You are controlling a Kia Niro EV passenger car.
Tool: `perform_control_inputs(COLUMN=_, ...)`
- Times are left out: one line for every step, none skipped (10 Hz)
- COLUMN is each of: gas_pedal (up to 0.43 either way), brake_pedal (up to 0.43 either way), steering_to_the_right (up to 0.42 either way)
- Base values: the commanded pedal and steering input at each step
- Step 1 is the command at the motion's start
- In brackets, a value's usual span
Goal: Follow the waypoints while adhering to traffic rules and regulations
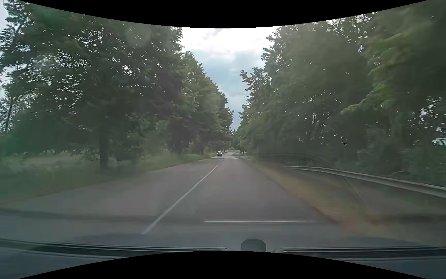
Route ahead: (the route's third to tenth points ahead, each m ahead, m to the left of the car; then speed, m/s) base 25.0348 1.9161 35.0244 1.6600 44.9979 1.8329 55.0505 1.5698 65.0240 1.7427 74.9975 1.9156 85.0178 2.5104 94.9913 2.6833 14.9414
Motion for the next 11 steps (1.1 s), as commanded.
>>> perform_control_inputs(gas_pedal=0.311, brake_pedal=0.000, steering_to_the_right=-0.005)
perform_control_inputs(gas_pedal=0.311, brake_pedal=0.000, steering_to_the_right=-0.005)
perform_control_inputs(gas_pedal=0.311, brake_pedal=0.000, steering_to_the_right=-0.005)
perform_control_inputs(gas_pedal=0.390, brake_pedal=0.000, steering_to_the_right=-0.005)
perform_control_inputs(gas_pedal=0.398, brake_pedal=0.000, steering_to_the_right=-0.005)
perform_control_inputs(gas_pedal=0.398, brake_pedal=0.000, steering_to_the_right=-0.004)
perform_control_inputs(gas_pedal=0.398, brake_pedal=0.000, steering_to_the_right=-0.004)
perform_control_inputs(gas_pedal=0.398, brake_pedal=0.000, steering_to_the_right=-0.003)
perform_control_inputs(gas_pedal=0.398, brake_pedal=0.000, steering_to_the_right=-0.002)
perform_control_inputs(gas_pedal=0.398, brake_pedal=0.000, steering_to_the_right=-0.003)
perform_control_inputs(gas_pedal=0.398, brake_pedal=0.000, steering_to_the_right=-0.003)
